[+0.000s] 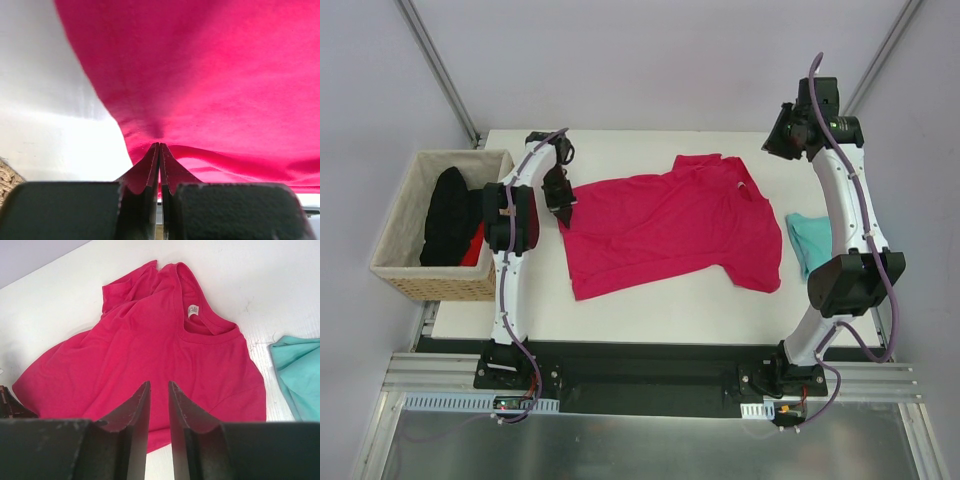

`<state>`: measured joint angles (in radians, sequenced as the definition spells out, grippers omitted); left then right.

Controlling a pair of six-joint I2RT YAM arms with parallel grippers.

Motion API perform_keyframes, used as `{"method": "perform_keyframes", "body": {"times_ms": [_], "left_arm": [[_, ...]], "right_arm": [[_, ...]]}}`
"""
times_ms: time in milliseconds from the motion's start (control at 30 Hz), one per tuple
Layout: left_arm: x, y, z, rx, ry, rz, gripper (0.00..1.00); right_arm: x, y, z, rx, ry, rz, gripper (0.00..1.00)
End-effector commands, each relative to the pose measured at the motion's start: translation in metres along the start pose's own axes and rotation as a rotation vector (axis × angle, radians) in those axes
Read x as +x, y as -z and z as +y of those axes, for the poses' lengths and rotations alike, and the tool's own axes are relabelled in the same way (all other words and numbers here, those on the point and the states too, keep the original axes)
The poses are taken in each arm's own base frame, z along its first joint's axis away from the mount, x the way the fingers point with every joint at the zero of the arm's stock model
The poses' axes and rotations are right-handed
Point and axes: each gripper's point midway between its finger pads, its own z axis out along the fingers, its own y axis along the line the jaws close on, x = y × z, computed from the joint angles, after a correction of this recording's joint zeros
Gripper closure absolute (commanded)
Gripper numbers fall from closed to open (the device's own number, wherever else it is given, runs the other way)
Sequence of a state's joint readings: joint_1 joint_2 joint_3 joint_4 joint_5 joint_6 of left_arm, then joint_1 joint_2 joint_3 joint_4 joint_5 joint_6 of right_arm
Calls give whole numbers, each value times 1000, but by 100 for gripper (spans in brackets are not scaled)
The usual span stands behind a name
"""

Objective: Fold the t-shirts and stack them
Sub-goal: Flatten out the tshirt

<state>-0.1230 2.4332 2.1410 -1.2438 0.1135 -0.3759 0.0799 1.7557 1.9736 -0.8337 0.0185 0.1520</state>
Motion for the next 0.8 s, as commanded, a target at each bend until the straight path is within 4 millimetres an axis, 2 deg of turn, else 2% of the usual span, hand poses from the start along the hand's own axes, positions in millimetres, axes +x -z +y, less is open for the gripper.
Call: {"method": "perform_keyframes", "body": {"times_ms": [0,233,533,767], "left_arm": [[2,14,8,-25,-9,-10,100],[-4,13,11,-17,1,-13,100],[-14,5,5,20,15,-11,100],[-21,-7,-3,57,20,9,100]], "right_arm": [[-16,26,1,-18,-1,-80,76],[-11,31,-1,-17,4,-72,76],[-13,55,-7,3,18,-101,76],[-19,74,-3,-19,18,-142,75]]}}
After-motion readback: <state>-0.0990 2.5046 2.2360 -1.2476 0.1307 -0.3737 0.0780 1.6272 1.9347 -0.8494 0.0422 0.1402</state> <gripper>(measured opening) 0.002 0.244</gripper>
